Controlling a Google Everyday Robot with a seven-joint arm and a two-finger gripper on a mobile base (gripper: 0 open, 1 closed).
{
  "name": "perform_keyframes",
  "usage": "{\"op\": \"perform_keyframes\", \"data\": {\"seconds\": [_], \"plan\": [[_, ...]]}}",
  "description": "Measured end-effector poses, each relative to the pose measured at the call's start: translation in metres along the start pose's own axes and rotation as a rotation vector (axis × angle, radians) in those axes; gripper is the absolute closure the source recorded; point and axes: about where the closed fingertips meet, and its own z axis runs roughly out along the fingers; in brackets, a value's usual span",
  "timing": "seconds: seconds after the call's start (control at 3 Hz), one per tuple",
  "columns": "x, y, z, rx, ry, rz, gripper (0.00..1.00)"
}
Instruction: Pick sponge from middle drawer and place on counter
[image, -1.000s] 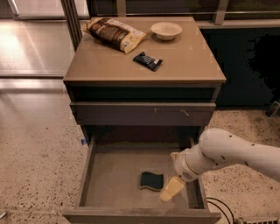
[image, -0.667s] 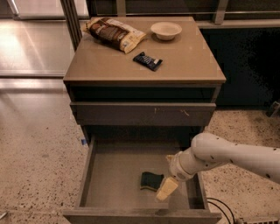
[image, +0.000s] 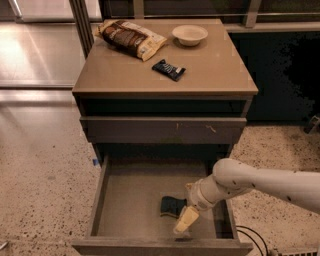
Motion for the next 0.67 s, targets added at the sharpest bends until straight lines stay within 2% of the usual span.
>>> {"op": "perform_keyframes", "data": {"seconds": [0.33,0.67], "plan": [[-0.003,-0.008,0.022,0.015,0.03,0.008,0.0],[-0.003,-0.029,0.082,0.028,0.071,0.032,0.0]]}}
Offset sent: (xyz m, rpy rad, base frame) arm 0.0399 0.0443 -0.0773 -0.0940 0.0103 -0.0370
